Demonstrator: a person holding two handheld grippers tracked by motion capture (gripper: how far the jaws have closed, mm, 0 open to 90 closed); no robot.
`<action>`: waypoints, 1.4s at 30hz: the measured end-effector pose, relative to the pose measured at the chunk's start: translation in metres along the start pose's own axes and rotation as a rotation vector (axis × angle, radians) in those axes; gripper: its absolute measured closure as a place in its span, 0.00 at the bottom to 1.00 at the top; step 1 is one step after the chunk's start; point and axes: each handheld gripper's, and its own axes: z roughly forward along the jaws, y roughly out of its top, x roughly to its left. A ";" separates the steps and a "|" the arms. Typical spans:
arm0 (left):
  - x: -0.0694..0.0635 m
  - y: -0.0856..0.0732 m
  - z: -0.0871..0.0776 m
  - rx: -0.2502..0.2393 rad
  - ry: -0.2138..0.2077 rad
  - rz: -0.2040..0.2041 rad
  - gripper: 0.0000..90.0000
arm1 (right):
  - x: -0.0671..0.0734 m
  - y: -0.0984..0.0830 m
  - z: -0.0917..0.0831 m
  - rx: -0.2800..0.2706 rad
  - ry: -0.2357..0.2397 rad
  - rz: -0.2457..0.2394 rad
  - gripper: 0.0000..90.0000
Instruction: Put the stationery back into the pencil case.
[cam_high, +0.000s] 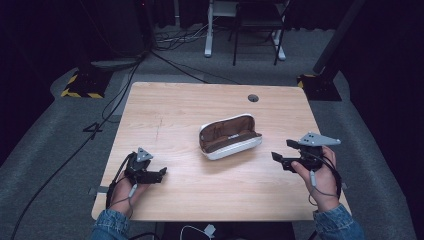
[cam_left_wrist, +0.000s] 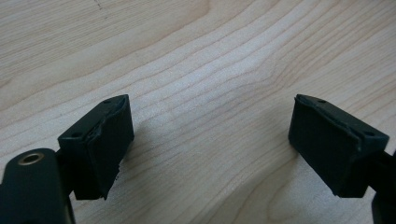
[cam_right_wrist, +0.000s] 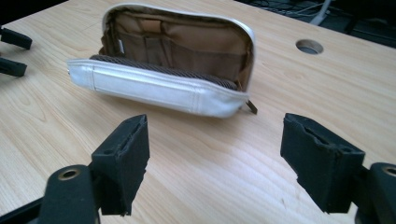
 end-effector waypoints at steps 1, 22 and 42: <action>0.000 0.000 0.000 0.000 0.000 0.000 0.16 | 0.000 0.000 0.000 0.000 0.000 0.000 0.27; 0.000 0.000 0.000 0.001 -0.001 0.000 0.16 | 0.002 -0.064 -0.002 0.036 -0.045 0.014 0.28; 0.000 0.000 0.000 -0.001 -0.001 -0.007 0.16 | -0.004 -0.105 0.023 0.093 -0.061 0.026 0.19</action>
